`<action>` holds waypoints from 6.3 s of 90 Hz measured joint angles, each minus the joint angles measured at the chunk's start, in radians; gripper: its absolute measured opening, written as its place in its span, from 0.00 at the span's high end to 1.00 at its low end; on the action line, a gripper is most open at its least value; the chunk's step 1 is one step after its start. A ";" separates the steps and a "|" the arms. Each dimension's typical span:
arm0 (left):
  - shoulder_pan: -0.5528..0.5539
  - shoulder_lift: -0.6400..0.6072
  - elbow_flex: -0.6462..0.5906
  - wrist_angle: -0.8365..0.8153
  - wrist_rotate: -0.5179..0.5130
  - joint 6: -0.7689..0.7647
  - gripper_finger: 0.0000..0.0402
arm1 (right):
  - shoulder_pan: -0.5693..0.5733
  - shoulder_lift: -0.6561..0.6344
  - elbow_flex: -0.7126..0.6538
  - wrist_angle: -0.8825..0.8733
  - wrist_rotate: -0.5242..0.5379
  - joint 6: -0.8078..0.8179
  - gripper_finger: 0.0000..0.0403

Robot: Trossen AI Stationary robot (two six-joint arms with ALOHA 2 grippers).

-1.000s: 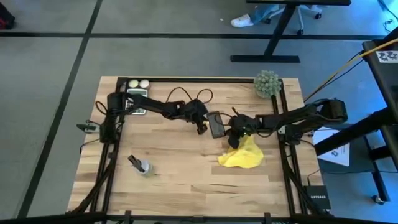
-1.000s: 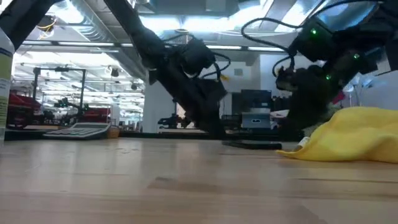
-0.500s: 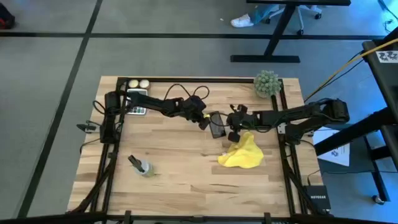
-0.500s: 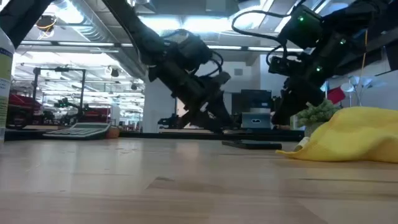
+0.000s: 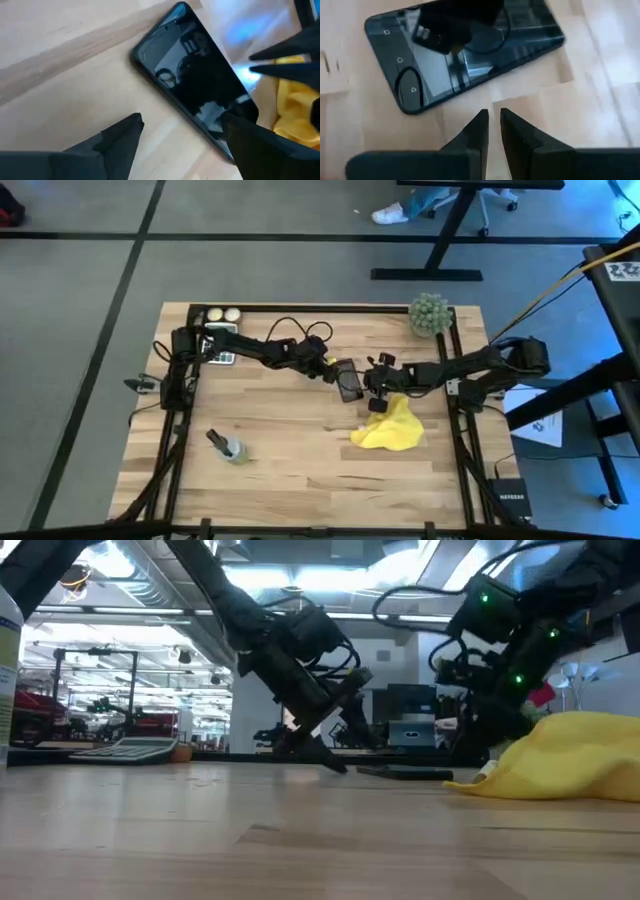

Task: Apply microfiber cloth
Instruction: Spray the black cellphone screen using the white spray bottle

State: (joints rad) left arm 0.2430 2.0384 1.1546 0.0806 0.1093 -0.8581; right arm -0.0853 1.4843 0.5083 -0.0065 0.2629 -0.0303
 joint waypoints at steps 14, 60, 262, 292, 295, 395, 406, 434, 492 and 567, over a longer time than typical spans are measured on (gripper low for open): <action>-0.012 0.002 -0.001 0.004 -0.034 0.005 0.34 | 0.000 0.110 0.000 0.176 -0.053 -0.017 0.92; -0.032 0.044 -0.004 0.056 -0.024 0.003 0.34 | 0.000 0.217 -0.002 0.418 -0.075 0.020 0.92; -0.172 -0.245 -0.004 0.046 -0.051 0.534 0.98 | 0.065 -0.409 0.247 -0.082 0.066 0.020 0.92; -0.197 -0.325 -0.004 -0.113 -0.160 0.608 0.98 | 0.067 -0.483 0.455 -0.624 -0.286 0.200 0.92; -0.202 -0.335 -0.003 -0.137 -0.176 0.616 0.98 | 0.068 -0.483 0.447 -0.617 -0.320 0.233 0.92; -0.773 -1.065 -0.003 -1.386 -0.828 -0.016 0.98 | 0.399 0.594 0.983 0.272 -0.212 0.155 0.42; -0.838 -1.077 -0.003 -1.473 -0.843 -0.121 0.98 | 0.417 0.652 1.179 0.179 -0.069 0.180 0.42; -0.961 -1.074 -0.003 -1.504 -0.865 -0.207 0.98 | 0.485 0.856 1.511 0.146 0.192 0.216 0.42; -1.044 -1.074 -0.003 -1.506 -0.939 -0.256 0.98 | 0.485 0.995 1.588 0.267 0.273 0.290 0.42; -1.044 -1.073 -0.003 -1.506 -0.944 -0.241 0.98 | 0.414 0.875 1.588 -0.009 0.453 0.075 0.42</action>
State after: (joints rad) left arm -0.8005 0.9649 1.1511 -1.4249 -0.8346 -1.0992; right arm 0.3289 2.3590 2.0964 -0.0154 0.7160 0.0444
